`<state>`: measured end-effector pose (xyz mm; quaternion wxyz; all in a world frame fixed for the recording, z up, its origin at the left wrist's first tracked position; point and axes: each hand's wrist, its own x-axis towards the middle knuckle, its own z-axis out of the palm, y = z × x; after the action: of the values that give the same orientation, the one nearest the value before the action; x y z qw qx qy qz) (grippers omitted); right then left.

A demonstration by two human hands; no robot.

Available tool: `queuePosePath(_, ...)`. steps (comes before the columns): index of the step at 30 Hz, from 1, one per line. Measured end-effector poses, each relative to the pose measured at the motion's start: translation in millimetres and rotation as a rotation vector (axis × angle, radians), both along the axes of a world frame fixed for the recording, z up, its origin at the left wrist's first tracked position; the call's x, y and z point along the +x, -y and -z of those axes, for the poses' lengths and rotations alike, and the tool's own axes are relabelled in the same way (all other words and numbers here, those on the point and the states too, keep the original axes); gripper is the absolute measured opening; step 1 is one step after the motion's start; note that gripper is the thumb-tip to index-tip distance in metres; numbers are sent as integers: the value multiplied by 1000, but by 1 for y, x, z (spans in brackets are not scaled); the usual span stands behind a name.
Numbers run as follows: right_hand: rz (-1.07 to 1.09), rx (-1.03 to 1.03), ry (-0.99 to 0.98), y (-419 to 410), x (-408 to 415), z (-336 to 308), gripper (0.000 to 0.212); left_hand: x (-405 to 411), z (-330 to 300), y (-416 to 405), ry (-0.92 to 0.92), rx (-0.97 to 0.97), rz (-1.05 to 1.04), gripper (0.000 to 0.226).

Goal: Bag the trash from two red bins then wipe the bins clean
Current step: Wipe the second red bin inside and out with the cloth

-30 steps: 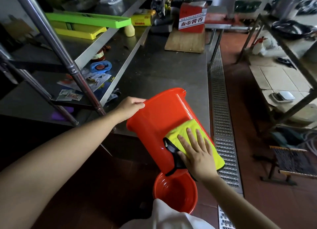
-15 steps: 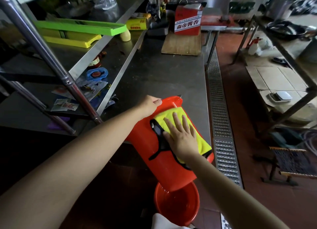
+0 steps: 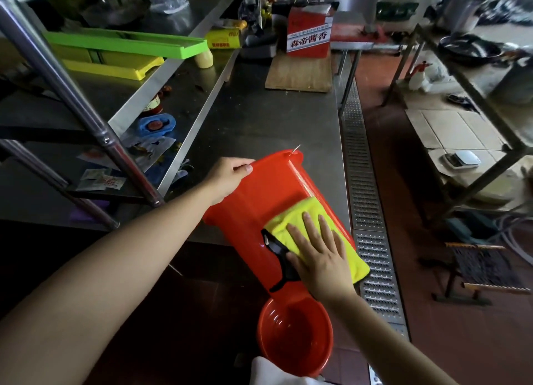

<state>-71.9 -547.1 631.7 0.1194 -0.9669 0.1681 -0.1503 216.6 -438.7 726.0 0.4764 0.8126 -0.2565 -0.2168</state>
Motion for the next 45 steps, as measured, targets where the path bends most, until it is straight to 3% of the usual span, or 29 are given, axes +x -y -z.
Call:
queuePosePath(5, 5, -43, -18, 8, -10, 4, 62, 12, -6, 5, -180, -104, 39, 29)
queuePosePath(9, 39, -51, -61, 6, 5, -3, 60, 27, -21, -9, -386, 80, 128, 28)
queuePosePath(12, 46, -60, -90, -3, 13, -5, 60, 42, -45, -6, -310, 341, 261, 29)
queuePosePath(15, 59, -54, -106, -9, 19, -8, 59, 34, -59, 22, -214, 305, 244, 44)
queuePosePath(20, 60, -33, -122, -9, 35, -13, 60, 9, -49, 60, 109, 281, 105, 45)
queuePosePath(24, 53, -52, -123, -8, 45, -14, 59, 7, -37, 69, 146, 127, -72, 30)
queuePosePath(29, 93, -60, -142, 3, 83, -24, 58, 11, -26, 63, -3, 2, -110, 24)
queuePosePath(34, 87, -25, -187, 33, 126, -44, 60, 15, -18, 60, -58, 30, -89, 24)
queuePosePath(40, 52, -67, -193, 28, 133, -43, 59, 25, -44, 77, 174, 145, 107, 40)
queuePosePath(45, 15, -92, -204, 19, 143, -45, 58, 39, -50, 83, 351, 303, 170, 26)
